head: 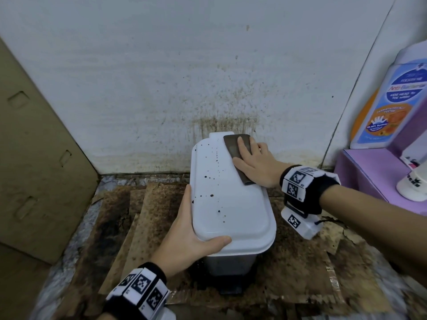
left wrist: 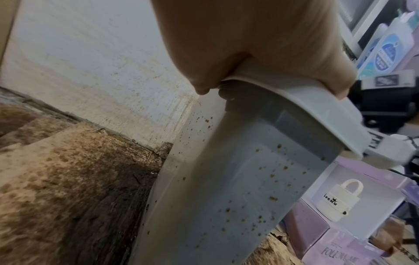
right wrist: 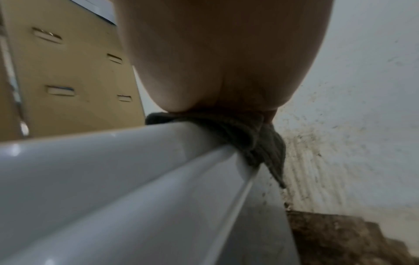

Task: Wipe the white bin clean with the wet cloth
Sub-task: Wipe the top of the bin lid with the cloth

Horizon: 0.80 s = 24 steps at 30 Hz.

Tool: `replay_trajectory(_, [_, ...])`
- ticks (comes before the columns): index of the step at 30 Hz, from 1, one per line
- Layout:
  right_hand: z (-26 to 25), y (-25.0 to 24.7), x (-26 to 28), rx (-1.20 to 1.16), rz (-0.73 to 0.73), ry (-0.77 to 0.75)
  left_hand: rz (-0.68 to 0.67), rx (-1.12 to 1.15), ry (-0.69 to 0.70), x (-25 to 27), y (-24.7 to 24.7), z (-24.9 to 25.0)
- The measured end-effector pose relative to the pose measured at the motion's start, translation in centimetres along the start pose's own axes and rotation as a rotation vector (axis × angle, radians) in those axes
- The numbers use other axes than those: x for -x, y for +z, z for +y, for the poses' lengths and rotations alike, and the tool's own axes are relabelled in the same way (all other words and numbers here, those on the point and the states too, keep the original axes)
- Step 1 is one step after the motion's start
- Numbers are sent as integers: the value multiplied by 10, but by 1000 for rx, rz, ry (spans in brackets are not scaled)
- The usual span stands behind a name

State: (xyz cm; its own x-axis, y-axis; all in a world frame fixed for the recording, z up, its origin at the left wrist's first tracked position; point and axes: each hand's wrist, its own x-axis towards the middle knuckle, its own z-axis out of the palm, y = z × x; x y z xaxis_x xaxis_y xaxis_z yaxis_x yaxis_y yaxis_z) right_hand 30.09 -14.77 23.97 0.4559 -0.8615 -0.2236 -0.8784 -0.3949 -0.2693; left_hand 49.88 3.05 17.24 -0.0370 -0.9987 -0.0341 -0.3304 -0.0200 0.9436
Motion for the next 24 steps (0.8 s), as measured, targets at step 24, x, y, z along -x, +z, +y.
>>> replay_trajectory(24, [-30,70,127,157,378,-201,1,-110,-97,4,-11,5])
